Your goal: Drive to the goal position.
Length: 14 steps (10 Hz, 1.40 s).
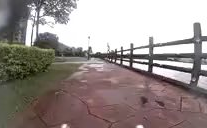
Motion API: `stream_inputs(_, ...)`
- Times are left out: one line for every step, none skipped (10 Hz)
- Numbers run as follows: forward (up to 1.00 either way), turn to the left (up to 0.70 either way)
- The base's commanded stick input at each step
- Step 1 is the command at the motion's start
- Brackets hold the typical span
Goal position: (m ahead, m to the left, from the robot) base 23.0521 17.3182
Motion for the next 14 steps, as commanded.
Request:
stream_inputs(0.85,0.01)
stream_inputs(0.85,0.01)
stream_inputs(0.85,0.01)
stream_inputs(0.85,0.01)
stream_inputs(0.85,0.01)
stream_inputs(0.85,0.01)
stream_inputs(0.85,0.01)
stream_inputs(0.85,0.01)
stream_inputs(0.85,0.01)
stream_inputs(0.85,0.01)
stream_inputs(0.85,0.01)
stream_inputs(0.85,0.01)
stream_inputs(0.85,0.01)
stream_inputs(0.85,0.01)
